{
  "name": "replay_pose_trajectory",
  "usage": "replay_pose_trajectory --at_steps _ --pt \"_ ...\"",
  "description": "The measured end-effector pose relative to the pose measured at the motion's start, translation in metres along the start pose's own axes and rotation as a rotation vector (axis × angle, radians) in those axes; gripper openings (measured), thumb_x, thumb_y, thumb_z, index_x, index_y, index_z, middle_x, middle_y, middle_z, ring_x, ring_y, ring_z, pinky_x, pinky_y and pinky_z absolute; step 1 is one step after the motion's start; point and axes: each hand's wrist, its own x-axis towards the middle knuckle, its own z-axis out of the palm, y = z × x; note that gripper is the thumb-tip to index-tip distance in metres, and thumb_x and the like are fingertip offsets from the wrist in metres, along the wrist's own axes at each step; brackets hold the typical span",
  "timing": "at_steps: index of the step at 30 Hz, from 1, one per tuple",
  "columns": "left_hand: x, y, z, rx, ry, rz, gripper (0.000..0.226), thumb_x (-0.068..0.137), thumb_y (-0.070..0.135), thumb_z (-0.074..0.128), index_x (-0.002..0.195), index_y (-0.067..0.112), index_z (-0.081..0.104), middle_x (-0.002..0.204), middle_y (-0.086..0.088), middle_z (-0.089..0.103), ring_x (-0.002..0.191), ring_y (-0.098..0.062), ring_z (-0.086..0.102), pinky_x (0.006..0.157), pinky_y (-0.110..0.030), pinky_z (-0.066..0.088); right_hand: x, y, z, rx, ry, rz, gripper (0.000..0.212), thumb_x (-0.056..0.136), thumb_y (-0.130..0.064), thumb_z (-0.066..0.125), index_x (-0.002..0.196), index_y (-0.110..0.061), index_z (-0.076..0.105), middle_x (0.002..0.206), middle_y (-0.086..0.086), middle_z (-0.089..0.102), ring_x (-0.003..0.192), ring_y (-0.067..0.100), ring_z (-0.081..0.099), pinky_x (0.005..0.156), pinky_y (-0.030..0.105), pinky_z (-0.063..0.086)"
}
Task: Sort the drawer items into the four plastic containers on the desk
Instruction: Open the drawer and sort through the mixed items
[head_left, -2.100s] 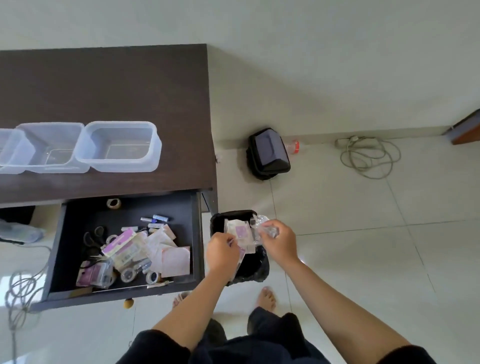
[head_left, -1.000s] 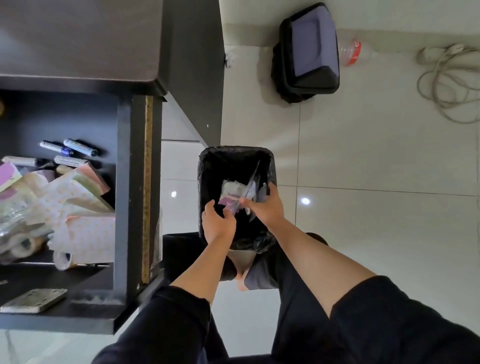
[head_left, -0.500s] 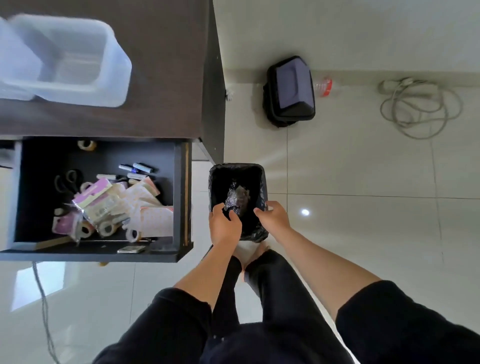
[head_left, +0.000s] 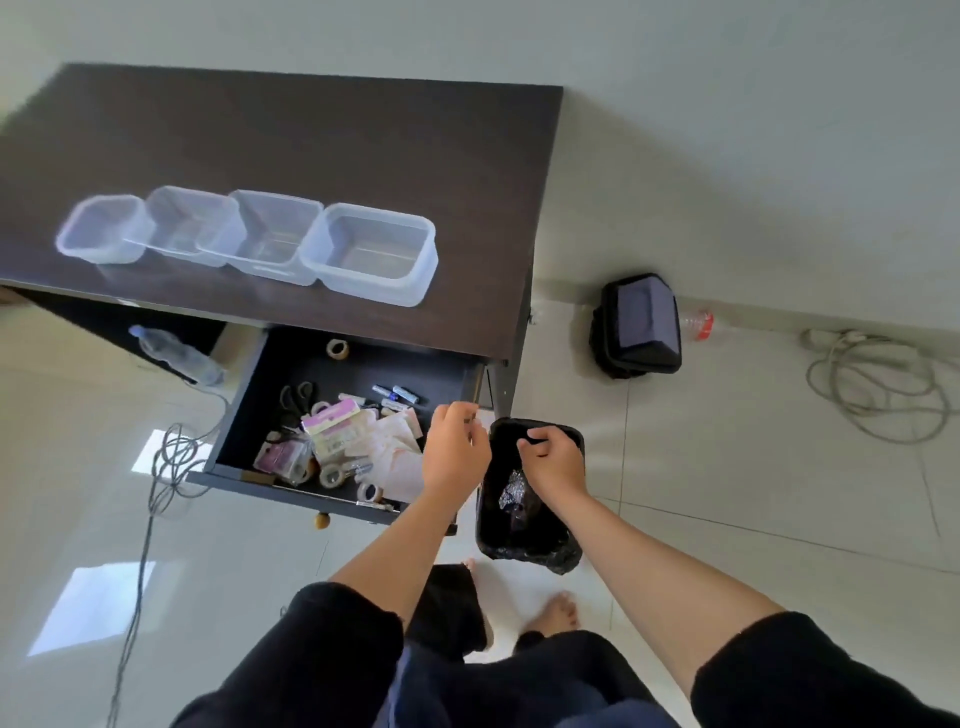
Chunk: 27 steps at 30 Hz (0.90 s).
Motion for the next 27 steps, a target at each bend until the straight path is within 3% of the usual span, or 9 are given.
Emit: replay_pose_trajectory --at_steps 5,11,14,17,20,24,27 --pt "0.007 -0.046 -0.046 0.025 0.063 -0.103 0.024 0.096 0.017 0.047 0.119 0.013 0.055 0.123 -0.007 0.053 0.1 -0.02 0.057 0.085 -0.031 0.049 -0.01 -0.027 0.031 -0.069 -0.032 -0.171 0.015 0.09 -0.026 0.059 0.101 -0.017 0.063 0.079 -0.005 0.063 0.078 0.016 0.061 0.071 0.025 0.047" --pt "0.032 -0.122 -0.108 0.142 0.01 -0.254 0.037 0.092 0.022 0.053 0.128 0.015 0.05 0.134 -0.01 0.045 0.11 -0.029 0.055 0.088 -0.038 0.048 -0.011 -0.061 0.097 -0.215 -0.074 -0.314 0.016 0.089 -0.028 0.059 0.101 -0.018 0.062 0.075 -0.005 0.061 0.074 0.015 0.059 0.069 0.028 0.049" --pt "0.053 -0.162 -0.138 0.197 -0.044 -0.333 0.047 0.088 0.025 0.059 0.132 0.015 0.045 0.136 -0.012 0.041 0.114 -0.03 0.052 0.09 -0.039 0.048 -0.013 -0.077 0.138 -0.271 -0.108 -0.339 0.018 0.089 -0.032 0.059 0.103 -0.021 0.061 0.091 -0.003 0.063 0.08 0.014 0.06 0.072 0.032 0.053" --pt "0.062 -0.17 -0.147 0.167 -0.064 -0.336 0.057 0.083 0.031 0.067 0.134 0.017 0.043 0.137 -0.01 0.04 0.115 -0.028 0.052 0.09 -0.039 0.05 -0.008 -0.075 0.149 -0.337 -0.202 -0.357 0.031 0.086 -0.03 0.062 0.116 -0.022 0.057 0.117 -0.001 0.055 0.101 0.016 0.058 0.086 0.036 0.052" --pt "0.08 -0.203 -0.163 0.17 -0.152 -0.339 0.07 0.076 0.041 0.073 0.134 0.018 0.042 0.137 -0.008 0.039 0.112 -0.026 0.055 0.09 -0.042 0.052 -0.007 -0.088 0.188 -0.423 -0.276 -0.353 0.05 0.083 -0.032 0.066 0.13 -0.026 0.048 0.132 0.0 0.046 0.12 0.018 0.048 0.095 0.04 0.048" --pt "0.103 -0.233 -0.176 0.287 -0.301 -0.304 0.077 0.072 0.043 0.077 0.135 0.019 0.04 0.136 -0.009 0.039 0.112 -0.027 0.054 0.09 -0.04 0.052 -0.001 -0.101 0.227 -0.535 -0.337 -0.353 0.071 0.082 -0.029 0.07 0.143 -0.026 0.033 0.145 0.002 0.036 0.132 0.019 0.037 0.099 0.036 0.042" --pt "0.11 -0.248 -0.176 0.372 -0.426 -0.288 0.084 0.066 0.048 0.08 0.134 0.021 0.038 0.136 -0.009 0.04 0.114 -0.028 0.053 0.092 -0.043 0.052 0.006 -0.1 0.248 -0.666 -0.4 -0.327 0.088 0.078 -0.03 0.073 0.148 -0.034 0.019 0.157 0.001 0.017 0.139 0.024 0.032 0.101 0.04 0.045"
